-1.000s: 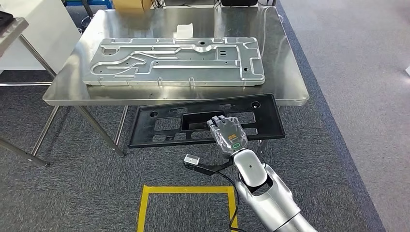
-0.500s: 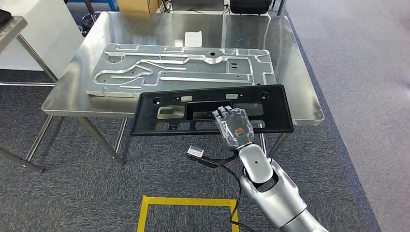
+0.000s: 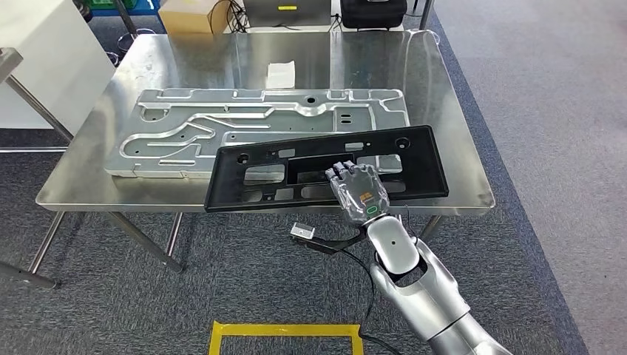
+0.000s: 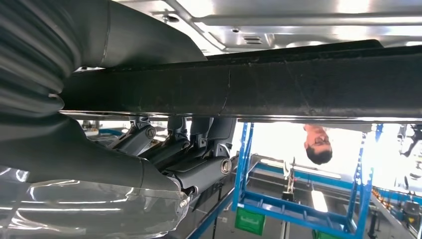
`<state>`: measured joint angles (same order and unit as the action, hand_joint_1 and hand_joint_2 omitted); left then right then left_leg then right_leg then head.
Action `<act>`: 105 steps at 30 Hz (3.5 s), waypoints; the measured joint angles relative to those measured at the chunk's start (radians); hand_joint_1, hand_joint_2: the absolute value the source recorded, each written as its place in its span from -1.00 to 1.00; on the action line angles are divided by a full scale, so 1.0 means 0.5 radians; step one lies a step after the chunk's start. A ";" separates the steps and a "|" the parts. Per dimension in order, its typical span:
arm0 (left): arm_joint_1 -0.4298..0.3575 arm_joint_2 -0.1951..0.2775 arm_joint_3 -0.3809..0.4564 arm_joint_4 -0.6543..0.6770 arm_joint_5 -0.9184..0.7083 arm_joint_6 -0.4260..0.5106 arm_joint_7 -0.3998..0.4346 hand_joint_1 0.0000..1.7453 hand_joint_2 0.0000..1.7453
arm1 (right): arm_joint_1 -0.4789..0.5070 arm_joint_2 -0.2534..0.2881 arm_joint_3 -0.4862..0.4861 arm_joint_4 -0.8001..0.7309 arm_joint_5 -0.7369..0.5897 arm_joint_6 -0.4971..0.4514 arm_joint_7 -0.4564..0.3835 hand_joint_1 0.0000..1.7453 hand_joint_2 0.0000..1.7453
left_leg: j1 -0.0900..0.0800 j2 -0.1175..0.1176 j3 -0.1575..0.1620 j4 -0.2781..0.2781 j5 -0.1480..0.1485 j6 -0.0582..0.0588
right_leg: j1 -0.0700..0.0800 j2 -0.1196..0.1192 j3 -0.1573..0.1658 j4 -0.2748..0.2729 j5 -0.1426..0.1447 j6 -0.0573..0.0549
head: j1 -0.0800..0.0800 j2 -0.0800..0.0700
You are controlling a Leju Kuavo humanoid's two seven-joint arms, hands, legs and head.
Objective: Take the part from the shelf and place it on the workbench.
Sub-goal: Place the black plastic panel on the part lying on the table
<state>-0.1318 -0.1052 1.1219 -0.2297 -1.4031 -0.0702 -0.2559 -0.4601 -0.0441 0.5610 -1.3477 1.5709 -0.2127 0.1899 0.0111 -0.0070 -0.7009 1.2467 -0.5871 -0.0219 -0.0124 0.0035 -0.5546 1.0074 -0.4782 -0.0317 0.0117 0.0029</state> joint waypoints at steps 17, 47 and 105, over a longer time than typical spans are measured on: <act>0.004 -0.002 -0.004 0.001 0.005 0.001 0.008 -1.00 1.00 | 0.026 0.050 -0.124 0.161 0.001 -0.031 -0.091 1.00 1.00 | -0.029 -0.022 0.310 -0.462 0.226 0.121 | 0.021 0.002 -0.279 0.247 -0.033 0.060 | 0.008 0.000; 0.009 0.001 -0.013 0.011 0.016 0.003 0.012 -1.00 1.00 | 0.069 0.126 -0.327 0.296 -0.002 -0.064 -0.160 1.00 1.00 | 0.010 -0.010 0.343 -0.493 0.224 0.093 | -0.004 0.003 -0.322 0.384 -0.132 0.109 | -0.023 0.000; 0.010 0.002 -0.006 0.015 0.125 -0.044 -0.022 -1.00 -1.00 | 0.136 0.192 -0.471 0.323 0.000 -0.073 -0.251 -1.00 1.00 | -0.006 0.022 0.276 -0.499 0.298 0.111 | 0.001 -0.004 -0.352 0.466 -0.167 0.120 | -0.005 0.000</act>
<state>-0.1266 -0.1043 1.1191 -0.2224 -1.3405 -0.0919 -0.2667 -0.3919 0.0519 0.3254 -1.1864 1.5709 -0.2494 0.0642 0.0079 0.0040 -0.5629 0.9972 -0.4380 0.0336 -0.0120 0.0016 -0.7304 1.2406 -0.5617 0.0282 0.0094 0.0028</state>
